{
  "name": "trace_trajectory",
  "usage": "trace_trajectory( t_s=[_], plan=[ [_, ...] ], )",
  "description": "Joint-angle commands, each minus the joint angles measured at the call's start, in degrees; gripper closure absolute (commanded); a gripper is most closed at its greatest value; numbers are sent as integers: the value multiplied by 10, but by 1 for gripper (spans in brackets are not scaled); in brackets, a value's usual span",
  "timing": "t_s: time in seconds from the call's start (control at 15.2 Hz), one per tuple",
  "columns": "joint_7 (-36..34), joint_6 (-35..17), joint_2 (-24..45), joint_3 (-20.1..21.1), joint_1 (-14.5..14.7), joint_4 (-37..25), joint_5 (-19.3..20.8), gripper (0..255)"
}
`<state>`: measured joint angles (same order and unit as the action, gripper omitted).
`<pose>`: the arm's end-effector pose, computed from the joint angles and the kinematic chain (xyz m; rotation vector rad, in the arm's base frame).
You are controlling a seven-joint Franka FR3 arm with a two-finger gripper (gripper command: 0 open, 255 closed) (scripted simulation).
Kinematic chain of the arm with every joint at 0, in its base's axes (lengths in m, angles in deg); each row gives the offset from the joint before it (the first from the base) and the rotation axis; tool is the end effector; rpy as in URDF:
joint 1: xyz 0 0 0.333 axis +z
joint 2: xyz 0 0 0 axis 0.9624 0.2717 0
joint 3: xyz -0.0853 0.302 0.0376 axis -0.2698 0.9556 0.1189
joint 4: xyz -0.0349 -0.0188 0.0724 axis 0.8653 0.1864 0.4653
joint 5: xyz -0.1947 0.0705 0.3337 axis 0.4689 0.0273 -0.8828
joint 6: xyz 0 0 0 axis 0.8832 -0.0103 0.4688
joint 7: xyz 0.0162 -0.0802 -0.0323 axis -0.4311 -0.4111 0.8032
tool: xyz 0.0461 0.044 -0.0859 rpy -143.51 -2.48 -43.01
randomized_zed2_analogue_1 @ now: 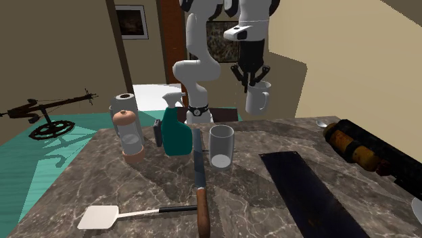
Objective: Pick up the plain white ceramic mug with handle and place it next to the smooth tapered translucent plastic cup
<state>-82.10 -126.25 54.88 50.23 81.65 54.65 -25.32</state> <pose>0.3386 0.2335 0.5087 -3.0854 0.4450 0.1026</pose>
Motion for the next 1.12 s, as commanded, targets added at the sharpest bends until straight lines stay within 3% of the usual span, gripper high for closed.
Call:
trace_trajectory(
  t_s=[0.0, 0.73, 1.06],
  plan=[
    [-2, 17, -1, -2, -1, -16, 2, 255],
    [-8, 94, 1, -13, -5, -95, 10, 255],
    [64, 104, -34, -71, -23, -60, 32, 255]
  ],
)
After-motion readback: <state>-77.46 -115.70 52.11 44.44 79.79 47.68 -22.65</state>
